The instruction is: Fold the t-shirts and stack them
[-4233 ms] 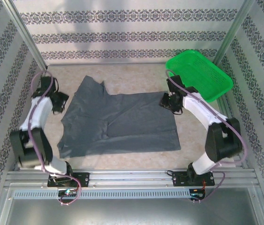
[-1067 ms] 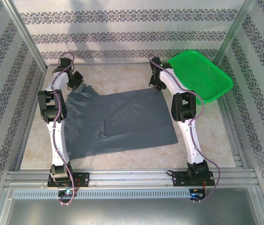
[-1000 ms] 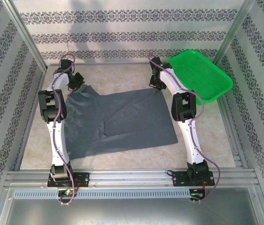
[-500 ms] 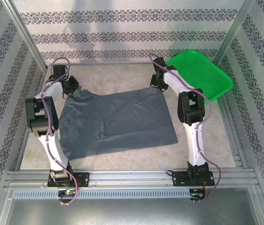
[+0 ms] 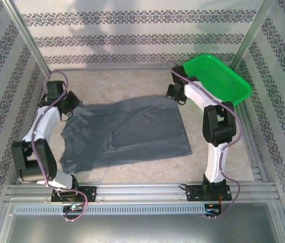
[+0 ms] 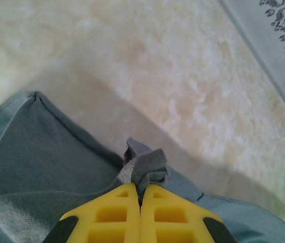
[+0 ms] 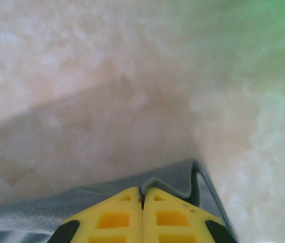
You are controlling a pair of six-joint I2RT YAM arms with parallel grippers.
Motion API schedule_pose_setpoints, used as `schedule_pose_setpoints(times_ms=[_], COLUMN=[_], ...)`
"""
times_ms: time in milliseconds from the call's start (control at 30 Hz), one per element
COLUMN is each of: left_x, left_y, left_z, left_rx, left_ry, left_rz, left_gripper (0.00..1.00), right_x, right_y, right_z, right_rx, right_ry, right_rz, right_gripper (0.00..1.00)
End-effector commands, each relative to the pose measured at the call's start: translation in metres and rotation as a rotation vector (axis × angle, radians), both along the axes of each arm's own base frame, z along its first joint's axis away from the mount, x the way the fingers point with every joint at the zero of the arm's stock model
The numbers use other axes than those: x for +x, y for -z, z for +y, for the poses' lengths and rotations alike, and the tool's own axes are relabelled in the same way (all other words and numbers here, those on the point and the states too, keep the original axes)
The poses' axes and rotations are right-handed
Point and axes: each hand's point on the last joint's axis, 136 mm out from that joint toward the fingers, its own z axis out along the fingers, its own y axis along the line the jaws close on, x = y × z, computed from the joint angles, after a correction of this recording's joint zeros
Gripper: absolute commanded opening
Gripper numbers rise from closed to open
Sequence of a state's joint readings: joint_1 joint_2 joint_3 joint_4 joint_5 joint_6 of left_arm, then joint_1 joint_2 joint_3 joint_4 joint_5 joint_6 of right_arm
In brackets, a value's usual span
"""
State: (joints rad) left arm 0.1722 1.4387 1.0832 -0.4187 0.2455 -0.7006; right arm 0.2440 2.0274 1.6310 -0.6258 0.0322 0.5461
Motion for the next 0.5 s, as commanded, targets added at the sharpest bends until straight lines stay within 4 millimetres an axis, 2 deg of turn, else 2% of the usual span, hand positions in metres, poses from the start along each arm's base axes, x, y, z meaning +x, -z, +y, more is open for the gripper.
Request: schedule_pose_setpoints(times_ms=[0, 300, 467], left_x=[-0.043, -0.132, -0.177], left_y=[0.007, 0.004, 0.021], left_z=[0.001, -0.001, -0.011], left_rx=[0.015, 0.019, -0.041], left_ry=[-0.035, -0.143, -0.201], left_rz=[0.060, 0.132, 0.206], left_gripper=[0.00, 0.00, 0.00], right_x=[-0.015, -0.077, -0.107], right_y=[-0.018, -0.010, 0.003], right_z=[-0.007, -0.024, -0.029], right_rx=[0.025, 0.004, 0.009], right_ry=[0.001, 0.005, 0.007], right_rz=[-0.041, -0.006, 0.034], right_gripper=[0.00, 0.00, 0.00])
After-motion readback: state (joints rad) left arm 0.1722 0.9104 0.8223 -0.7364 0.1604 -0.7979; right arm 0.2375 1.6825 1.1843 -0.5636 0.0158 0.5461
